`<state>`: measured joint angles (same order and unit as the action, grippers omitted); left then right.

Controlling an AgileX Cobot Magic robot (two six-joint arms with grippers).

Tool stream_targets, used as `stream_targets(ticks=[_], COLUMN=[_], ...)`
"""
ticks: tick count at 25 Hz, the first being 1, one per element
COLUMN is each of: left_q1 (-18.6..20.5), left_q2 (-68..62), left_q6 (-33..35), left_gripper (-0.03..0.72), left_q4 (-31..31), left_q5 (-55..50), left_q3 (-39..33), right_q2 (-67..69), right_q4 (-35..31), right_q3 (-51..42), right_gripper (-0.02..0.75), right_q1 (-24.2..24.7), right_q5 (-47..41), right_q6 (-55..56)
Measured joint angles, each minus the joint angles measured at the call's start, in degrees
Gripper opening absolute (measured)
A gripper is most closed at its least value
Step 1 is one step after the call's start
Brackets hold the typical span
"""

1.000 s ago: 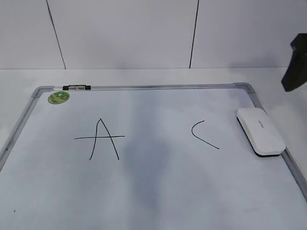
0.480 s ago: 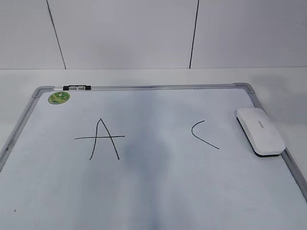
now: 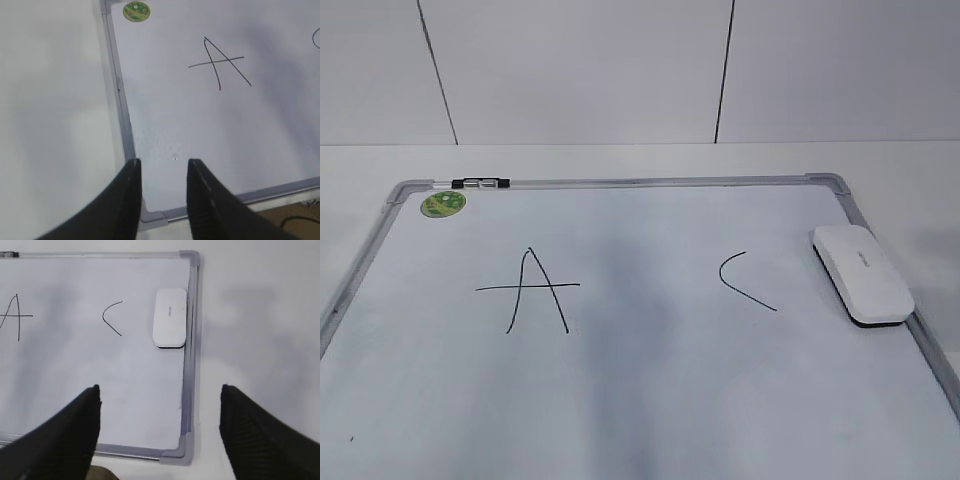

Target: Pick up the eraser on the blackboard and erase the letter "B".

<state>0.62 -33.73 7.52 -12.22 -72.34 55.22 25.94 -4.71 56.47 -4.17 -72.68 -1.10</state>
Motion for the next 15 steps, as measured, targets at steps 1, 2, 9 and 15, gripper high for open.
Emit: stream_targets(ticks=[1, 2, 9, 15], left_q1=[-0.52, -0.88, -2.19, -2.19], left_q2=[1.60, 3.24, 13.19, 19.64], left_q6=[0.00, 0.00, 1.03, 1.48], left_gripper=[0.234, 0.234, 0.234, 0.234], left_q4=[0.00, 0.00, 1.49, 2.05], left_q5=[-0.04, -0.13, -0.17, -0.26], left_q3=[-1.64, -3.31, -12.27, -17.22], right_q2=[-1.59, -3.61, -17.30, -21.50], right_q4=[0.00, 0.00, -0.11, 0.00], right_q3=[-0.37, -0.80, -4.80, -6.35], right_gripper=[0.588, 0.588, 0.588, 0.588], right_q1=[0.00, 0.00, 0.00, 0.00], right_q5=[0.00, 0.00, -0.37, -0.83], right_q6=[0.00, 0.00, 0.13, 0.13])
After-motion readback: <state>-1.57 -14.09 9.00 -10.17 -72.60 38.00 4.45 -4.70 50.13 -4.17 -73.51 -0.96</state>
